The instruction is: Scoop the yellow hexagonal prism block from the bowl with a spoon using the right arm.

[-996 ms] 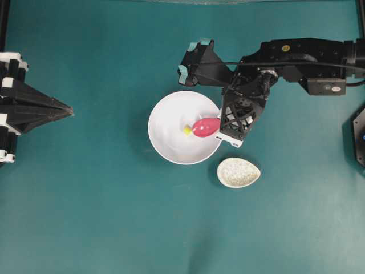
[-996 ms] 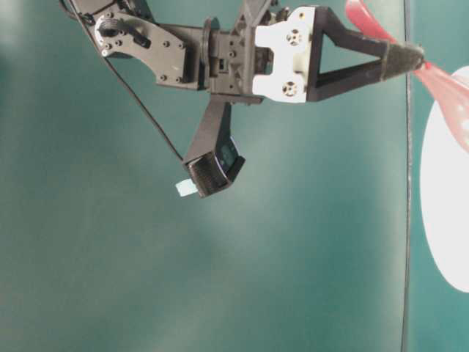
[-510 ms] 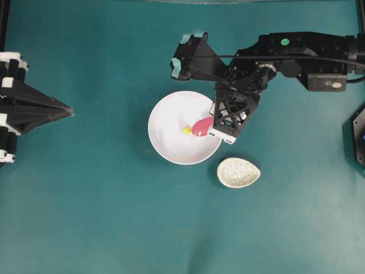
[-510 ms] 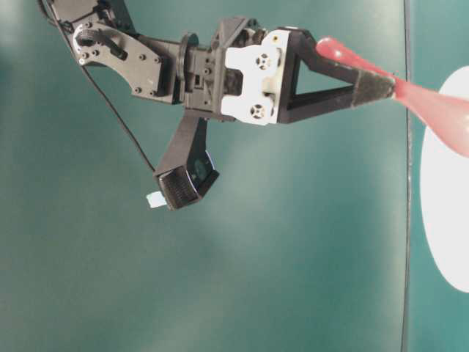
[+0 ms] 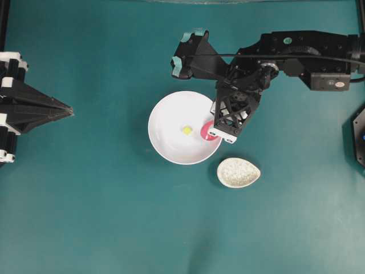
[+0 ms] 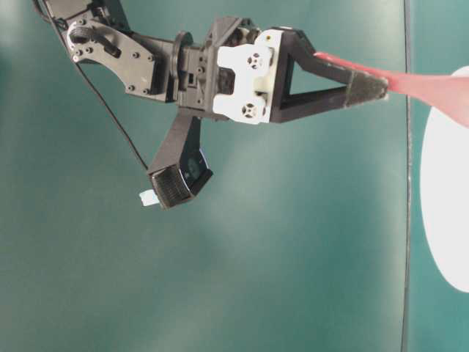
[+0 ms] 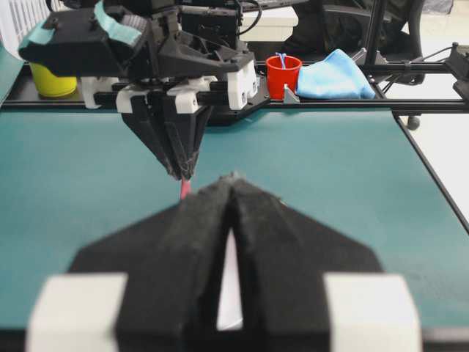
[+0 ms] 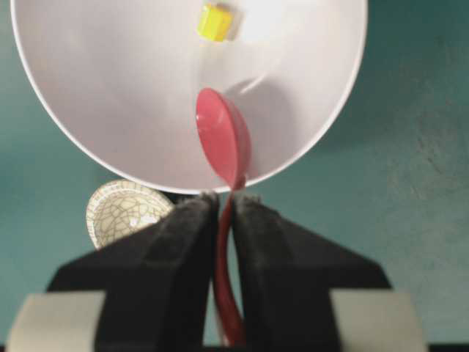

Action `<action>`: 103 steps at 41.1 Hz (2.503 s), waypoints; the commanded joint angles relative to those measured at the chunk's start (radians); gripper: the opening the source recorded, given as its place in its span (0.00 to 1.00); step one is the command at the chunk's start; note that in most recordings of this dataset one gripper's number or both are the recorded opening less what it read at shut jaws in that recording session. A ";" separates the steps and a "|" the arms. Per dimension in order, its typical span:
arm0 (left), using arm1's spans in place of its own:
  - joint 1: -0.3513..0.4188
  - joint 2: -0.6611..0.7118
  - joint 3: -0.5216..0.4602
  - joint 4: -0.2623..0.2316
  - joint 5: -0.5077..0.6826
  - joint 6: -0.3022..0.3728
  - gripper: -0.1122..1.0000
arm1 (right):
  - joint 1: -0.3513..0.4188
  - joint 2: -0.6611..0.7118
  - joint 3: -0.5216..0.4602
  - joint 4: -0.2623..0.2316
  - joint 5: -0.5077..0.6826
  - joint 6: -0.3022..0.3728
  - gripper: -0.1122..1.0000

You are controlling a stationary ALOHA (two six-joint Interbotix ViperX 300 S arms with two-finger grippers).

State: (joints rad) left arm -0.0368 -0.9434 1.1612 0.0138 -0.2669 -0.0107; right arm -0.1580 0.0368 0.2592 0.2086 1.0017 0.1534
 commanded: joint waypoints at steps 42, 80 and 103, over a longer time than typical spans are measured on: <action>-0.002 0.005 -0.031 0.003 -0.009 0.000 0.12 | 0.002 -0.187 -0.080 -0.032 0.123 0.018 0.26; -0.003 0.005 -0.031 0.003 -0.006 -0.002 0.12 | 0.199 -0.302 0.160 -0.034 -0.006 0.187 0.26; -0.002 0.005 -0.032 0.003 -0.011 -0.012 0.12 | 0.212 -0.305 0.374 -0.032 -0.296 0.199 0.26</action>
State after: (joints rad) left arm -0.0368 -0.9434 1.1612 0.0153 -0.2654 -0.0215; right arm 0.0491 -0.2393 0.6351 0.1764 0.7302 0.3513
